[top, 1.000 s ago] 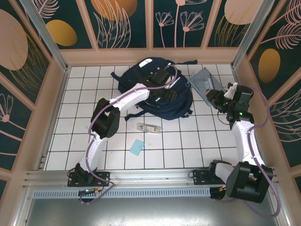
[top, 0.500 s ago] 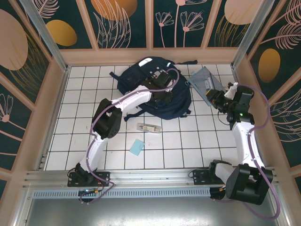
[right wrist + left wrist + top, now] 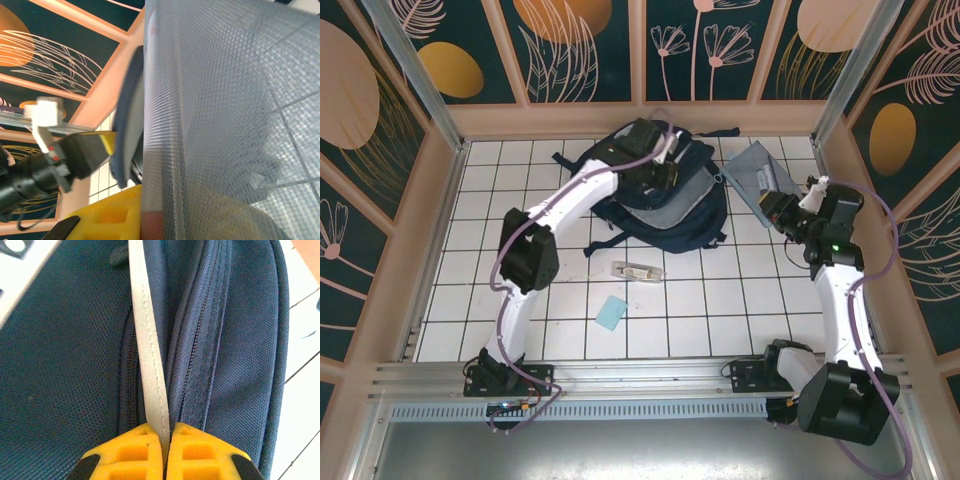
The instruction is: Pack the student bag
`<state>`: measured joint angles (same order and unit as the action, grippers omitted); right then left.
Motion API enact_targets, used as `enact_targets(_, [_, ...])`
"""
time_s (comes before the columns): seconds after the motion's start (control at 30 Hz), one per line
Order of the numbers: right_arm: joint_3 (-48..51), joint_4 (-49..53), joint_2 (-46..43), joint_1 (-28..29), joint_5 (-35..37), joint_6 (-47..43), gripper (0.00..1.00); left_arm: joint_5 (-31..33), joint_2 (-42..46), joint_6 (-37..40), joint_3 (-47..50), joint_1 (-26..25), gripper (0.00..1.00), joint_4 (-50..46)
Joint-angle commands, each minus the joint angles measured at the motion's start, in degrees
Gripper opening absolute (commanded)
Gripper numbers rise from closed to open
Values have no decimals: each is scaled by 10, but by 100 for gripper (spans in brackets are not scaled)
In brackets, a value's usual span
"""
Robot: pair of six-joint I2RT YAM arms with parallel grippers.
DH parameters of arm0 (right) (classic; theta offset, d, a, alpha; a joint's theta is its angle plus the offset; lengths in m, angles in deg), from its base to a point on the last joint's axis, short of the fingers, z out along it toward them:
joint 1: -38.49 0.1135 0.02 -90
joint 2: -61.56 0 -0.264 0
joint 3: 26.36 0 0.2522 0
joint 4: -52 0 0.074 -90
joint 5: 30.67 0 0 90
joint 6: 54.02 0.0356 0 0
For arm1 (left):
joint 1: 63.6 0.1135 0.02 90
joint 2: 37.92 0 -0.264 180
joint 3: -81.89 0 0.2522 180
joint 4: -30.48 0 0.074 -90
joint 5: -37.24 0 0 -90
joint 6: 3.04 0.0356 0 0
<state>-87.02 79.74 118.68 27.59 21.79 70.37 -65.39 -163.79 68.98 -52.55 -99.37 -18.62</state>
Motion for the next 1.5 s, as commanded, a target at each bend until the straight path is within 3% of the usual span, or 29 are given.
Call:
enact_targets(0.0, [-1, -17, -14, -4, -13, 4, 0, -44, 50, -32, -22, 18, 0, 48])
enact_targets(0.13, [47, -84, -3, 15, -49, 58, 0, -111, 73, -73, 15, 25, 0, 104])
enact_targets(0.27, [83, -174, 35, 91, -27, 99, 0, -155, 85, -104, 33, 24, 0, 143])
enact_targets(0.4, [98, -328, 126, 168, -36, 161, 0, -181, 94, -130, 59, 24, 0, 172])
enact_targets(0.6, [9, -446, 309, 235, -26, 191, 0, -218, 122, -175, 109, 23, 0, 230])
enact_targets(0.73, [-102, -480, 453, 267, -51, 201, 1, -208, 134, -174, 123, 23, 0, 232])
enact_targets(0.9, [-186, -523, 567, 286, -17, 222, 3, -195, 138, -188, 137, 24, 0, 247])
enact_targets(1.07, [-242, -515, 635, 289, -18, 242, 8, -186, 146, -208, 157, 23, 0, 275])
enact_targets(1.17, [-285, -440, 655, 294, -28, 214, 12, -180, 150, -216, 170, 24, 0, 292])
enact_targets(1.37, [-294, -261, 576, 283, 25, 110, 42, -111, 127, -220, 170, 26, 0, 313])
enact_targets(1.47, [-316, -138, 532, 277, 66, 40, 57, -126, 90, -239, 142, 28, 0, 331])
